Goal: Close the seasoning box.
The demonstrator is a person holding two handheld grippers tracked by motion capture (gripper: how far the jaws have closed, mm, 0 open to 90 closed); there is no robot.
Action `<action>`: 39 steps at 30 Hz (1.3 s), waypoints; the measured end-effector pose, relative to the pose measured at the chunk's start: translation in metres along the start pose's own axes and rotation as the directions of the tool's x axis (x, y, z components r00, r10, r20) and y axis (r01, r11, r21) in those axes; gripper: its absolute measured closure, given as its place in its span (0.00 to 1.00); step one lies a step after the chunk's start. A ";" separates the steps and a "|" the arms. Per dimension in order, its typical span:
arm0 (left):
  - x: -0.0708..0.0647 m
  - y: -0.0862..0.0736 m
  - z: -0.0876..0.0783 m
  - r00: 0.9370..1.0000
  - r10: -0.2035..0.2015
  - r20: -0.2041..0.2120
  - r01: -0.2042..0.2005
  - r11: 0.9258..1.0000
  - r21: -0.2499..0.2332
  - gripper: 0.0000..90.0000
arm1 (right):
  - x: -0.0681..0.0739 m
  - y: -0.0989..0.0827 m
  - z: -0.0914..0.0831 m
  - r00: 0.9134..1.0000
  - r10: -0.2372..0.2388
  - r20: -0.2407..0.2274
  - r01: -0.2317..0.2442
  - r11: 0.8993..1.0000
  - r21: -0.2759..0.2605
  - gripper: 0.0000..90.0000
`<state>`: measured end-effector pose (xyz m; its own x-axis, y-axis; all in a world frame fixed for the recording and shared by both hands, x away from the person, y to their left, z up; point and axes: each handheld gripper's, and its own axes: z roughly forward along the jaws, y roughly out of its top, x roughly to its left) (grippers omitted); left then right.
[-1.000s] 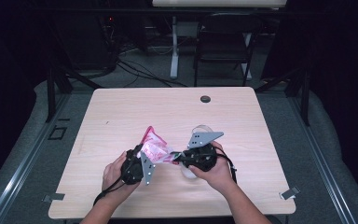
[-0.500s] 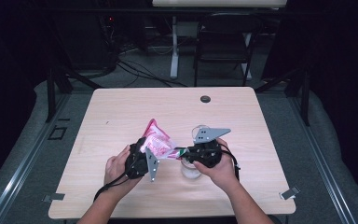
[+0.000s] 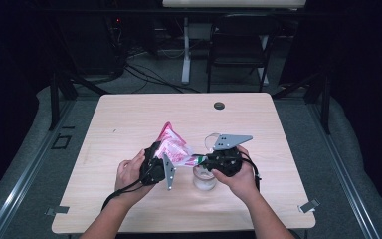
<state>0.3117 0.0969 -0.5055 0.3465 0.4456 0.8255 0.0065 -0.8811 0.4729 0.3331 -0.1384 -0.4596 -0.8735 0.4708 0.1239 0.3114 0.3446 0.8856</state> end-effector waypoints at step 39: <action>-0.008 0.007 0.008 0.990 0.136 -0.036 -0.135 0.990 0.027 0.72 | -0.011 -0.019 0.004 0.999 0.035 0.028 -0.036 0.997 0.062 0.99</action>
<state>0.3164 0.0858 -0.5109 0.3100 0.3270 0.8927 -0.0154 -0.9371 0.3487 0.3380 -0.1474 -0.4797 -0.8514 0.5048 0.1420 0.3654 0.3767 0.8512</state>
